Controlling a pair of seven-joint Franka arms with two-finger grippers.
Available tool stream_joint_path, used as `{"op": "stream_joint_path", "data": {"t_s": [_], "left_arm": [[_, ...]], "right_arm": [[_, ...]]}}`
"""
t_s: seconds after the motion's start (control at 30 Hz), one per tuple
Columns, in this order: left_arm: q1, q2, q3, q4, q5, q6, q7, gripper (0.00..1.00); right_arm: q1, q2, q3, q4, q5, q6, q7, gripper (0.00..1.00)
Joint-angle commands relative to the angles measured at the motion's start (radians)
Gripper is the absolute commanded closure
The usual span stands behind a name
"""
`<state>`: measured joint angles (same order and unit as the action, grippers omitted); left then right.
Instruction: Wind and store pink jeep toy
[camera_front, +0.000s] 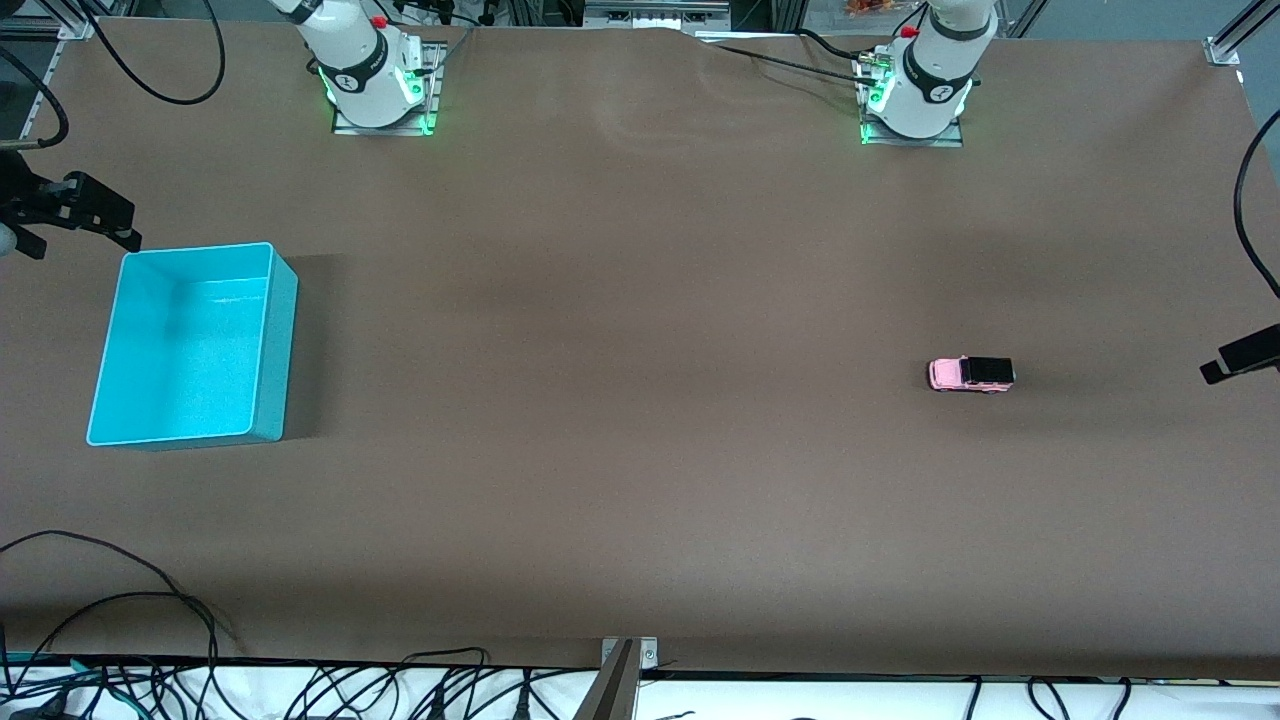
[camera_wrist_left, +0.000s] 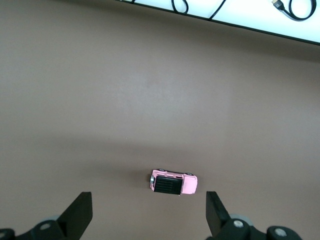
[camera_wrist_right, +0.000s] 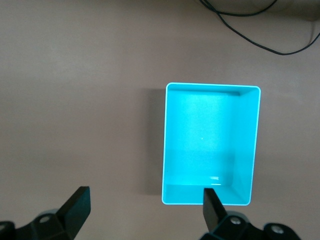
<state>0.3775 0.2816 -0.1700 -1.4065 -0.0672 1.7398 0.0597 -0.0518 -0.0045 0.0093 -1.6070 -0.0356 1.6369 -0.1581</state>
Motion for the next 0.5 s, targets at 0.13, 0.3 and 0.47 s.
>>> {"op": "stream_joint_path", "data": {"t_s": [0.13,0.3,0.47], "left_arm": [[-0.322,-0.154,0.288,-0.147,-0.043,0.000,0.017,0.00],[-0.359,-0.162,0.300,-0.154,-0.043,0.000,0.015,0.00],[-0.365,-0.162,0.296,-0.154,-0.042,-0.002,-0.004,0.00]], "right_arm": [[-0.008,-0.005,-0.012,0.035,-0.010,-0.040,0.006,0.00],[-0.002,0.001,-0.011,0.035,-0.012,-0.040,0.009,0.00],[-0.002,0.003,-0.011,0.035,-0.012,-0.039,0.011,0.00]]}}
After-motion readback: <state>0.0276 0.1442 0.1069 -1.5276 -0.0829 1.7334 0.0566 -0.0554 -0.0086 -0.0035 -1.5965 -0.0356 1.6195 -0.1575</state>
